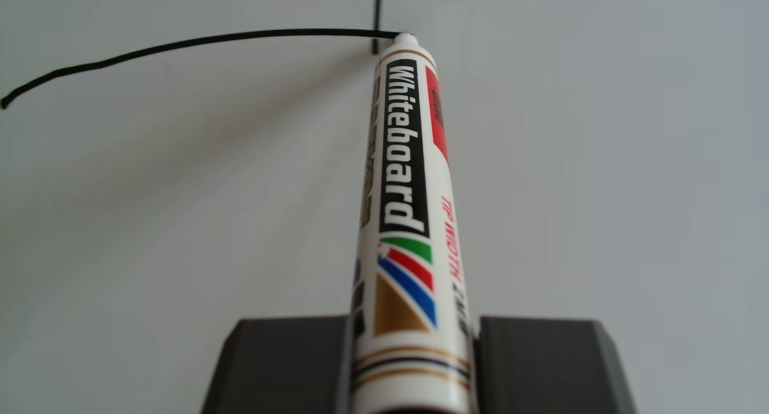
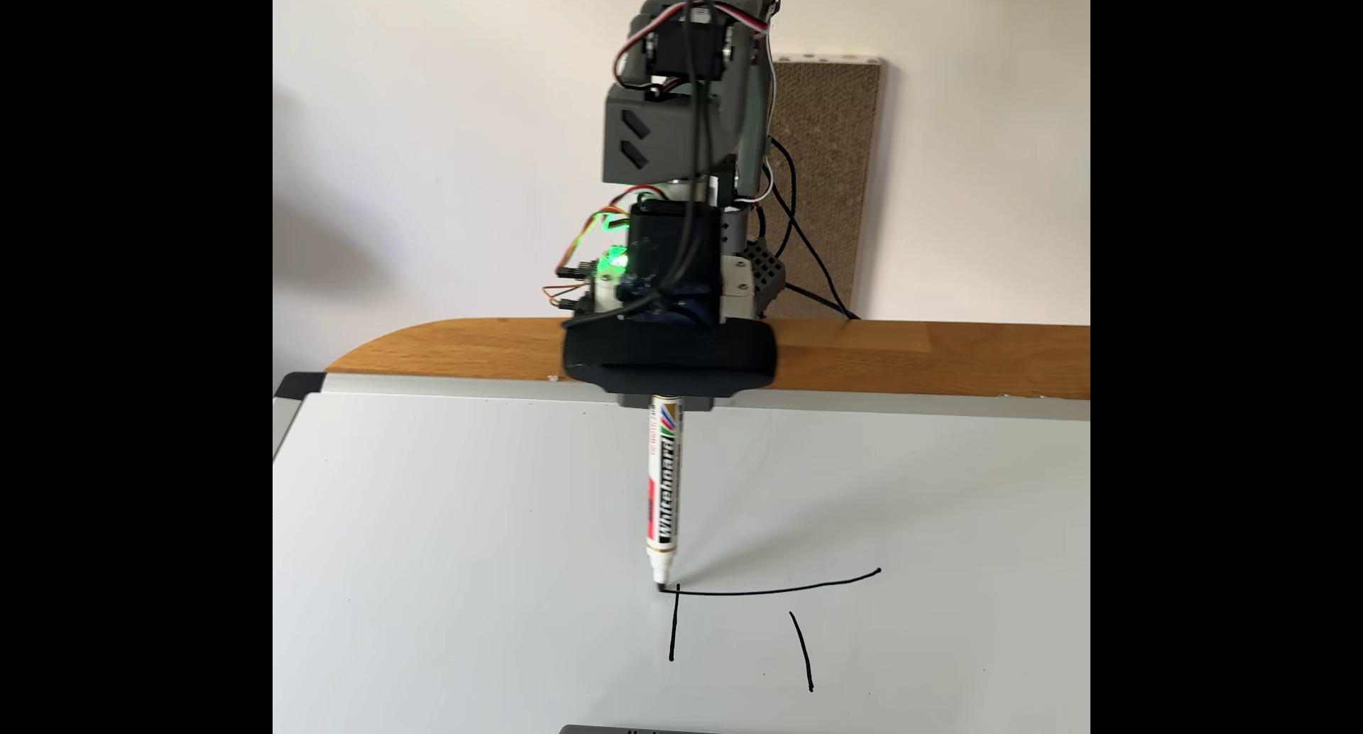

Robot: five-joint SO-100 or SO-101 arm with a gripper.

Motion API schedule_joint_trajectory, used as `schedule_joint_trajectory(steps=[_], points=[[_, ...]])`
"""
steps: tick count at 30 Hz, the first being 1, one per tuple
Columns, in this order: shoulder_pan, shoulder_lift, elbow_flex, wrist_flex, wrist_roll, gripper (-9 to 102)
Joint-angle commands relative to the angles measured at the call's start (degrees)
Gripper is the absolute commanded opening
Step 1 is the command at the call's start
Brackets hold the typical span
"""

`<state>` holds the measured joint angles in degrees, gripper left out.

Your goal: Draw a face

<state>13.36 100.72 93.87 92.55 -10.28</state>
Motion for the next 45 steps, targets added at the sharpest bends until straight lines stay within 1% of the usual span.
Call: schedule_joint_trajectory(steps=[1,5,9,19,32,42,45], points=[[3.5,1.1,-0.2,0.4,-1.8,-1],[7.8,1.1,-0.2,0.8,-3.6,-1],[9.1,1.1,-0.2,1.9,-4.5,-1],[8.6,1.6,-2.0,1.7,-3.7,-1],[3.3,9.1,-4.5,1.1,-3.4,-1],[-4.6,20.6,-4.3,0.2,-3.3,-1],[-7.7,25.0,-3.8,-2.0,-0.2,-1]])
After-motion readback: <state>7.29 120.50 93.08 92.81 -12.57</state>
